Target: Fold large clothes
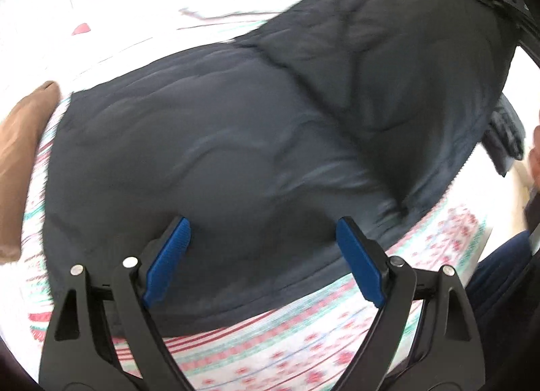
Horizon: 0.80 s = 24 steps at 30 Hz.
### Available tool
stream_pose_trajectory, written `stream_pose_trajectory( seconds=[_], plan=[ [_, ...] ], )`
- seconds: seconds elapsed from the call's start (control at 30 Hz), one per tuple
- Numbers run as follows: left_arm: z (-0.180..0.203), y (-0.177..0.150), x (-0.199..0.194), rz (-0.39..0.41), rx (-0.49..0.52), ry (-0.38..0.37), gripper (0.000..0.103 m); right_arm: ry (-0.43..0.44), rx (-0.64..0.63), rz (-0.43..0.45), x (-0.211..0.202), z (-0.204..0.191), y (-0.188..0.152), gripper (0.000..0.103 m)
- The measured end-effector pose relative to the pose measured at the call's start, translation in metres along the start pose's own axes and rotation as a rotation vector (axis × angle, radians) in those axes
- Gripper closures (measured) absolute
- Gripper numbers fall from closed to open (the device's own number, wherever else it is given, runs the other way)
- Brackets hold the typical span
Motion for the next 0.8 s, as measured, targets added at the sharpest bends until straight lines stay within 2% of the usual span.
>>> stream_pose_trajectory(
  seconds=[0.23, 0.47, 0.63, 0.73, 0.8],
  plan=[
    [-0.041, -0.024, -0.011, -0.018, -0.083, 0.033, 0.014, 0.001, -0.084, 0.032, -0.001, -0.024, 0.008, 0.088],
    [-0.046, -0.042, -0.031, -0.012, -0.095, 0.027, 0.014, 0.077, -0.284, 0.151, -0.014, -0.100, 0.008, 0.088],
    [-0.062, -0.046, -0.045, -0.010, -0.151, 0.025, 0.014, 0.190, -0.482, 0.238, -0.031, -0.170, -0.013, 0.088],
    [-0.079, -0.052, -0.056, -0.012, -0.200, 0.018, 0.014, 0.286, -0.584, 0.251, -0.038, -0.211, -0.034, 0.088],
    [-0.104, -0.052, -0.070, 0.006, -0.264, 0.018, 0.014, 0.354, -0.639, 0.239, -0.040, -0.236, -0.052, 0.088]
  ],
)
Point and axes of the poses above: each gripper's, at about its wrist camera, not at the fingertips, and x roughly the way its jaws point, z to its right, y to its top, the point moved 5 cm from there along x, roughly the way its jaws point, and after that the axes turned 12 degrees about z, right-handed, at the moved point
